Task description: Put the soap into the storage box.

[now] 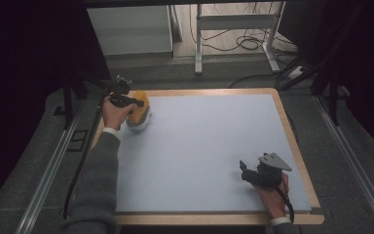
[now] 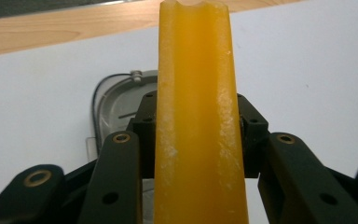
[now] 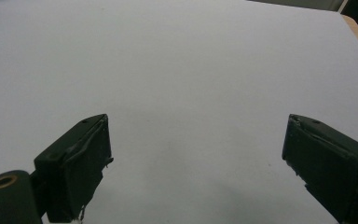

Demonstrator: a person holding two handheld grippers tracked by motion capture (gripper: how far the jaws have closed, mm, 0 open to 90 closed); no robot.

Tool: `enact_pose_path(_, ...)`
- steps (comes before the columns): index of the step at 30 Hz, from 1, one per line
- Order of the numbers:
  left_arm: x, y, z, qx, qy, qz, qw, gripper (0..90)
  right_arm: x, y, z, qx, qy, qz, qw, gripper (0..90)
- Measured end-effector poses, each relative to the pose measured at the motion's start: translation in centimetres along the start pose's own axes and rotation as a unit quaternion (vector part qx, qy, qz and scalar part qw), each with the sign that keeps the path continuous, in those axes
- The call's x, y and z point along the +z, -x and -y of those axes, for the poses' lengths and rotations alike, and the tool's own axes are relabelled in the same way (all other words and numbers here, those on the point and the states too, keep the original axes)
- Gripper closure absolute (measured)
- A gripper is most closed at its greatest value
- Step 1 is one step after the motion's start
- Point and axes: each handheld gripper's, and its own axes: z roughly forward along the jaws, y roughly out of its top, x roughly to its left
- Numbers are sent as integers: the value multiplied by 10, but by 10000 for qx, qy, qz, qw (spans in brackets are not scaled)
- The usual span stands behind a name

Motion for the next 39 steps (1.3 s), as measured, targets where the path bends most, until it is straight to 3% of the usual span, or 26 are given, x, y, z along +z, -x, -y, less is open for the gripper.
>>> enact_pose_path(15, 15, -12, 3, -317, -27, -128, 9994, 611, 0, 0, 0, -10, -5, 15, 10000, 79)
enact_pose_path(29, 30, -16, 9, -432, -121, -192, 9988, 609, 0, 0, 0, -12, -3, 9, 10000, 79)
enact_pose_path(32, 29, -17, 10, -501, 33, -172, 9986, 603, 0, -1, 0, -18, -4, 11, 10000, 79)
enact_pose_path(36, 19, -15, 6, -463, 266, -305, 9981, 479, 0, -1, 0, -18, -6, 7, 10000, 79)
enact_pose_path(39, 12, -16, 5, -442, 293, -398, 9978, 360, 0, -1, 0, -23, -7, 8, 10000, 79)
